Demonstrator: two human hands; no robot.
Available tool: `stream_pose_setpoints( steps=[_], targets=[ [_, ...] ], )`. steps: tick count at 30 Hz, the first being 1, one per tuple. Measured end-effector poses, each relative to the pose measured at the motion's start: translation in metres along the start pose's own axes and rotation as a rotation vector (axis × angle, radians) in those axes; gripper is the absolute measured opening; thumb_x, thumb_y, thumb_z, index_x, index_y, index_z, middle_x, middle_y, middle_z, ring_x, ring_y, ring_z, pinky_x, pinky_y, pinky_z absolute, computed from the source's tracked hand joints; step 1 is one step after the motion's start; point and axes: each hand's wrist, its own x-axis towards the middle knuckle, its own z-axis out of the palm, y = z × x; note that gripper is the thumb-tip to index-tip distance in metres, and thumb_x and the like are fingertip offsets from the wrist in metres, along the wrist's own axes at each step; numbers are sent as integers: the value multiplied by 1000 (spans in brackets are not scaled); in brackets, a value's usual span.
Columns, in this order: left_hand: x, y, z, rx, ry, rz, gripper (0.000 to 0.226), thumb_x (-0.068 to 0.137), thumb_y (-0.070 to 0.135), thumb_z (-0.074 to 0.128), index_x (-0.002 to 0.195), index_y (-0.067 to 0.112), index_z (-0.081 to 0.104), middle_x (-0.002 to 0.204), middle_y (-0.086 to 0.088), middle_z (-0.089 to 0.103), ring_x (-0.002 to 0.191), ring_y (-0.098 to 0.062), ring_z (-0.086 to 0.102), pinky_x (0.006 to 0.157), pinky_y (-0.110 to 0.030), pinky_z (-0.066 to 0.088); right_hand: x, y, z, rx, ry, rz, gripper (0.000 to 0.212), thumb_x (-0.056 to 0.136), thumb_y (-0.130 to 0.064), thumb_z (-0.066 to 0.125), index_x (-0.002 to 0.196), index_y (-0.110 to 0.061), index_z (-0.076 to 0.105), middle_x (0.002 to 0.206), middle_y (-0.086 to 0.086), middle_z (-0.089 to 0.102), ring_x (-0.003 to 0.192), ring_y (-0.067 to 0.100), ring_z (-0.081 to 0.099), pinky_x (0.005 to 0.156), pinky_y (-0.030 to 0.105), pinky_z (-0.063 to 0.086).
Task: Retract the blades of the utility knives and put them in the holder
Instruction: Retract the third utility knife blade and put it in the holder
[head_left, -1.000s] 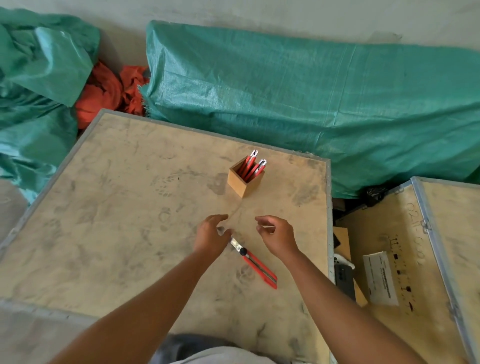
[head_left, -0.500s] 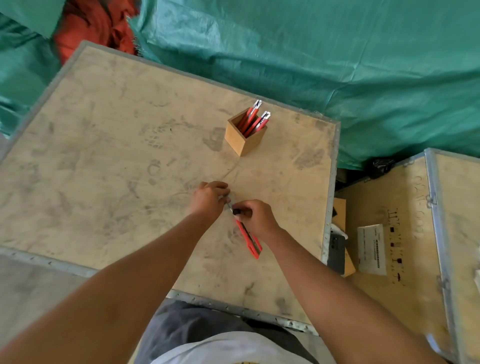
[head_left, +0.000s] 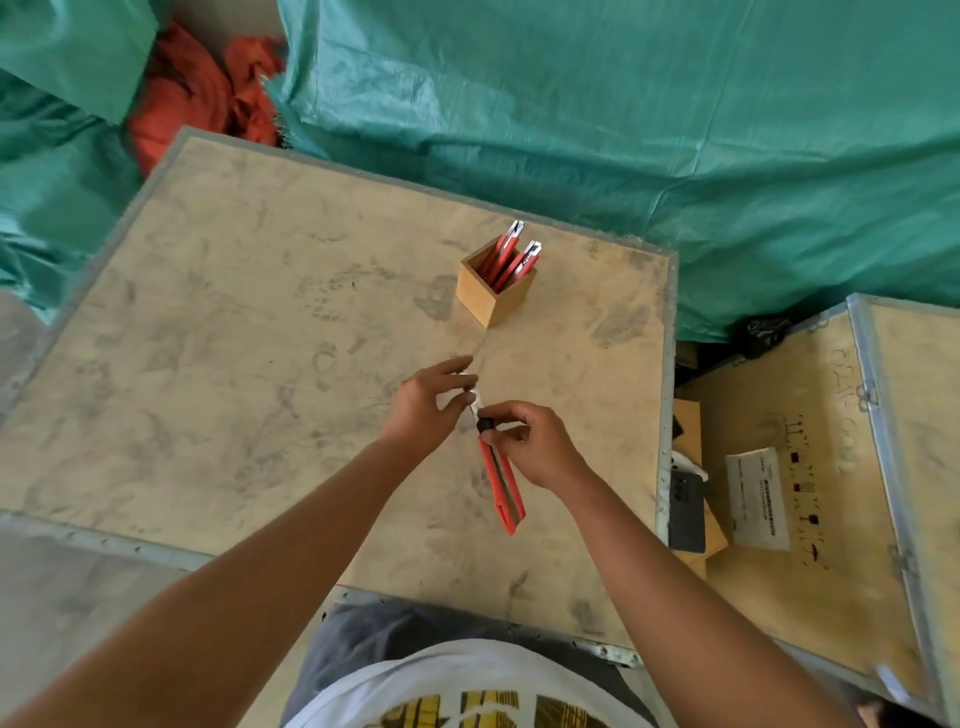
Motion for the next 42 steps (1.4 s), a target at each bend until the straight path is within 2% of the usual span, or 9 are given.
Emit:
stream_pose_setpoints(
  steps=[3,7,12,19,24,30,35,39,42],
  targets=[
    [-13,24,-22,-138,59,-33,26,87,17,74,112,21,75,141,11,57,120,1,58,84,-7,48,-7,-25,-1,60,48,-37,32,89,-7,77,98,-38,74,105,-10,78,91,16,77,82,28,62],
    [-40,43,-49,-322,51,-162,34,86,19,74,119,26,70,142,11,56,123,0,56,89,-24,54,-11,-60,-1,195,166,-74,27,89,-8,78,102,-32,76,108,-3,78,90,17,78,83,34,65],
    [-69,52,-78,-610,-117,-419,43,90,10,69,132,14,61,122,-3,71,97,-14,74,84,-41,62,-17,-104,5,325,249,-151,30,89,-6,78,117,-16,75,110,1,77,92,16,79,75,24,64],
    [-85,52,-118,-792,-181,-410,36,92,-4,61,127,6,65,111,-19,74,92,-35,75,77,-43,63,-35,-136,29,370,248,-208,31,94,-11,73,124,-17,74,111,-3,76,85,3,78,69,21,63],
    [-94,45,-137,-841,-225,-415,35,91,-8,60,125,1,64,110,-21,74,92,-39,74,77,-43,63,-51,-140,35,311,231,-187,30,98,-15,68,128,-19,72,112,4,77,93,14,77,68,25,65],
    [-95,41,-148,-888,-201,-436,30,93,-6,58,122,-1,66,108,-24,74,96,-42,73,77,-40,63,-69,-138,43,98,84,-197,24,94,-18,74,117,-23,79,97,-11,79,82,0,74,67,22,59],
    [-89,44,-154,-965,-193,-451,29,94,-4,57,120,0,67,106,-20,75,94,-34,74,77,-39,63,-77,-140,53,-28,60,-283,25,92,-16,77,116,-20,80,102,-18,76,99,15,75,92,33,60],
    [-86,45,-156,-1005,-193,-474,29,94,-5,56,119,2,67,98,-16,77,82,-27,76,77,-39,63,-82,-144,53,-89,31,-305,25,90,-15,78,115,-20,80,105,-15,74,101,11,72,96,40,58],
    [-85,48,-156,-1030,-224,-488,28,94,-5,56,118,3,68,102,-17,76,88,-28,75,78,-38,63,-82,-142,49,-110,51,-318,26,91,-16,78,115,-24,80,113,-7,76,95,15,70,94,41,58]
  ],
)
